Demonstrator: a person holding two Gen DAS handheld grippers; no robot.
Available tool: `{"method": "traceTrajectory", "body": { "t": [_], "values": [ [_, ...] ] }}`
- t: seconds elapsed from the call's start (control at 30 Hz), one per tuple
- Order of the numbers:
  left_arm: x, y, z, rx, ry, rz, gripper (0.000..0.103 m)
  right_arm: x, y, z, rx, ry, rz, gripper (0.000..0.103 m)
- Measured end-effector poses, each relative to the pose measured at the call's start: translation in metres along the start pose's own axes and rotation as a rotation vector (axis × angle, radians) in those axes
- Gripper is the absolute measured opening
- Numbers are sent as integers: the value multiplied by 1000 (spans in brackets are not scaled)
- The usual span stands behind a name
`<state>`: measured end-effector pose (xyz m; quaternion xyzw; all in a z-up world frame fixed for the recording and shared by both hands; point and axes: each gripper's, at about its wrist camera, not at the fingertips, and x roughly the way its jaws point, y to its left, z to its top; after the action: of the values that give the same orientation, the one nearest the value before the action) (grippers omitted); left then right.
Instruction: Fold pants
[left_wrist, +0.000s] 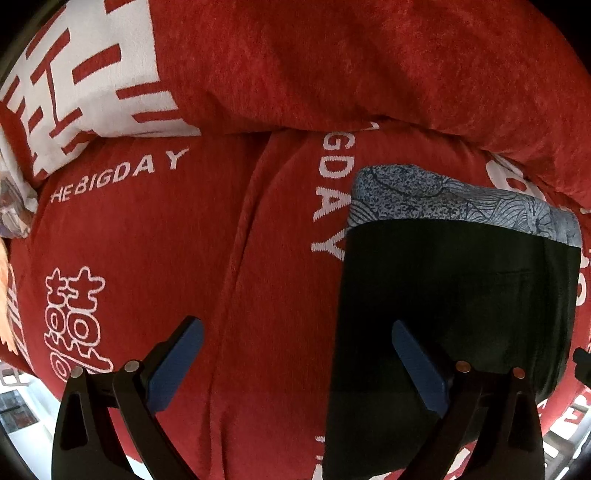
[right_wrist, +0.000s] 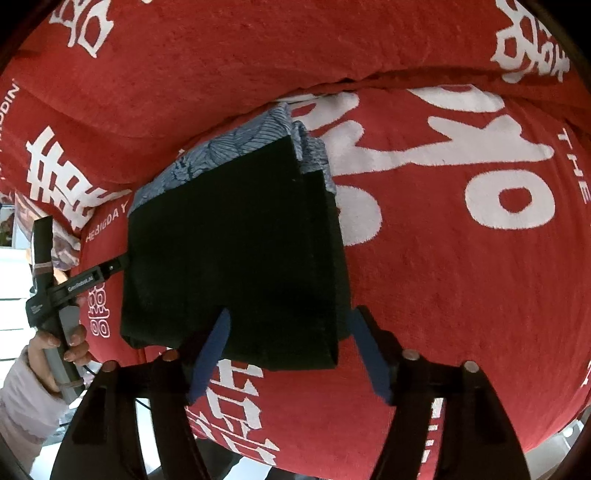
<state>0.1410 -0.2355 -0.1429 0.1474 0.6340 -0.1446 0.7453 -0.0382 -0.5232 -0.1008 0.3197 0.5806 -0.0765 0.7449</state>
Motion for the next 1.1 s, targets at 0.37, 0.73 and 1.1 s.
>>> {"method": "traceTrajectory", "body": {
  "t": [0.37,0.73,1.1],
  "values": [
    [0,-3,-2,16,22,-25,102,1,-10,2,27,-26,-5,84],
    [-1,-2,0,49,34,-75,102,4,-25,4,60,-23,15,85],
    [23,-6,3,102,139,-284,102,18,-35,11,87,23,66,86]
  ]
}}
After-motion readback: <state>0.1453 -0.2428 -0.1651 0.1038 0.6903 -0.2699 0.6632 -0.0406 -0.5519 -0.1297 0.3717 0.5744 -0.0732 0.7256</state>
